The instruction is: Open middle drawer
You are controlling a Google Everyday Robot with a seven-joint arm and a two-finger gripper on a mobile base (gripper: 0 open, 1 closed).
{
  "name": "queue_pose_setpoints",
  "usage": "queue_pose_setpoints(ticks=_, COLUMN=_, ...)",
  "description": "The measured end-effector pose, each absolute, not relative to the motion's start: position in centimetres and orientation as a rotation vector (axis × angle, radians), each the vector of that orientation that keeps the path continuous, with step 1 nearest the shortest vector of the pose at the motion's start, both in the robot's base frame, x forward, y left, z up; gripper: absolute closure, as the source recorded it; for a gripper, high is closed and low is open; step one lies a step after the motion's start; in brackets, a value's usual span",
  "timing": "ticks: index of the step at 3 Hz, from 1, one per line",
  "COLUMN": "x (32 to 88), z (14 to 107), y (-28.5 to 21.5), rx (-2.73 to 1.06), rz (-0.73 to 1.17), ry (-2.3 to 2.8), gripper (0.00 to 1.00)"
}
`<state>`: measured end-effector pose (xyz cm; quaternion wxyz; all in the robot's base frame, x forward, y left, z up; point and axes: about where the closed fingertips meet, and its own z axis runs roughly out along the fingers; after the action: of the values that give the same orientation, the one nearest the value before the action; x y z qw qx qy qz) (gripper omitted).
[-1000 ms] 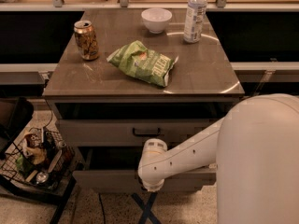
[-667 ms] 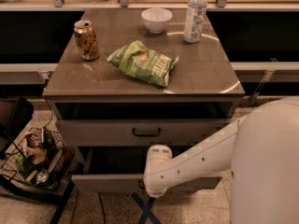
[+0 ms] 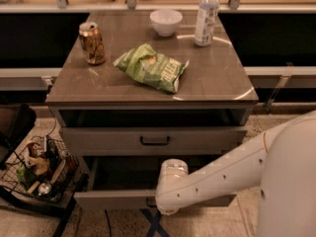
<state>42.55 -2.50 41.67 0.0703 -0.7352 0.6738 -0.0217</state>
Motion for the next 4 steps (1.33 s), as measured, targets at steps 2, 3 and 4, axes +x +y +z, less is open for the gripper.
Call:
queue_pose_setpoints(ticks=2, x=42.4, z=42.2, y=-2.7, rx=-2.196, rz=-0.073, ry=2.013, gripper=1.0)
queue_pose_setpoints(ticks=3, x=42.6, z=44.1, y=-3.2, rx=-2.179, rz=-0.091, ry=1.991, gripper=1.0)
queue_pose_setpoints(ticks=4, x=43.4, z=49.1, y=-4.2, rx=-2.136, rz=-0.14, ry=1.936, gripper=1.0)
